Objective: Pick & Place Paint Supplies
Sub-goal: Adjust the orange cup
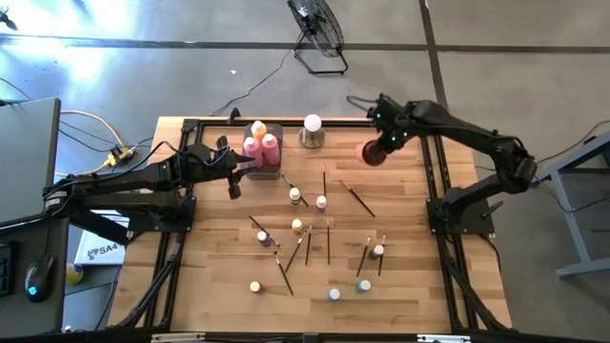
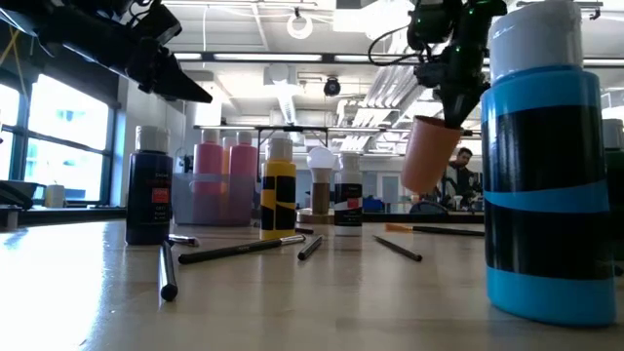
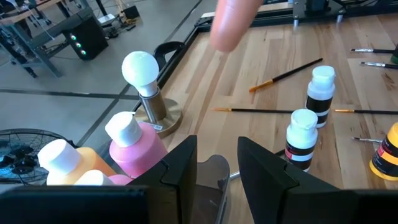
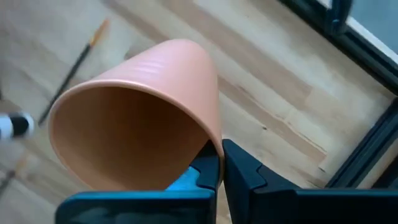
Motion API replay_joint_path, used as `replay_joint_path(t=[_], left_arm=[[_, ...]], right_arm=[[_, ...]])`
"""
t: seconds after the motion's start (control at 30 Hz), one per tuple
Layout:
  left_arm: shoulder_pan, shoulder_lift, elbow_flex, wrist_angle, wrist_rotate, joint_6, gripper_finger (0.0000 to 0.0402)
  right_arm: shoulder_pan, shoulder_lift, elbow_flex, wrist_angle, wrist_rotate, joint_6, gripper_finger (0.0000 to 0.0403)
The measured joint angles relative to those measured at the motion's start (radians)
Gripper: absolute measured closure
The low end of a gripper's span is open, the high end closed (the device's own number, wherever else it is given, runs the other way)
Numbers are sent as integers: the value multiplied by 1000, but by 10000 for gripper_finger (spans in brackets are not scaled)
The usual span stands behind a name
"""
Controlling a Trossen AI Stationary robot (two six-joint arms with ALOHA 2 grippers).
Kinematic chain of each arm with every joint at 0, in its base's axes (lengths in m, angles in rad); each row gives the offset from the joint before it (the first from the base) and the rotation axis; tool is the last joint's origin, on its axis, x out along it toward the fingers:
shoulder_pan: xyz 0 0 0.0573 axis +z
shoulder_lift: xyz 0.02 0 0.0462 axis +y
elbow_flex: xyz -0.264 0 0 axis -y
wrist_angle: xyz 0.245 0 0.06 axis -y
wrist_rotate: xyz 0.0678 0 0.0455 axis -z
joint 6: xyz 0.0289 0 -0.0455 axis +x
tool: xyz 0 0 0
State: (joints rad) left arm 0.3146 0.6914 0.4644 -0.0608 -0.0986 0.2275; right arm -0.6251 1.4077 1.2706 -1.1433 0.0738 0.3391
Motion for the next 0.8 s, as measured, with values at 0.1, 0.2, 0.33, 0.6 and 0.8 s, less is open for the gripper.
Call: replay_joint_path(t=[0.1, 0.2, 0.33, 0.6, 0.8], left_arm=[[0, 0, 0, 0, 0, 0, 291], [0, 0, 0, 0, 0, 0, 291], [0, 0, 0, -1, 0, 0, 291], [0, 0, 0, -2, 0, 0, 291], [0, 0, 0, -2, 0, -1, 291]], right_arm=[[-37, 10, 52, -18, -31, 8, 400], [-57, 60, 109, -82, -32, 1, 400], [-70, 169, 201, -183, -31, -20, 400], [-106, 340, 308, -321, -101, -109, 400], [-127, 381, 310, -337, -104, -132, 400]])
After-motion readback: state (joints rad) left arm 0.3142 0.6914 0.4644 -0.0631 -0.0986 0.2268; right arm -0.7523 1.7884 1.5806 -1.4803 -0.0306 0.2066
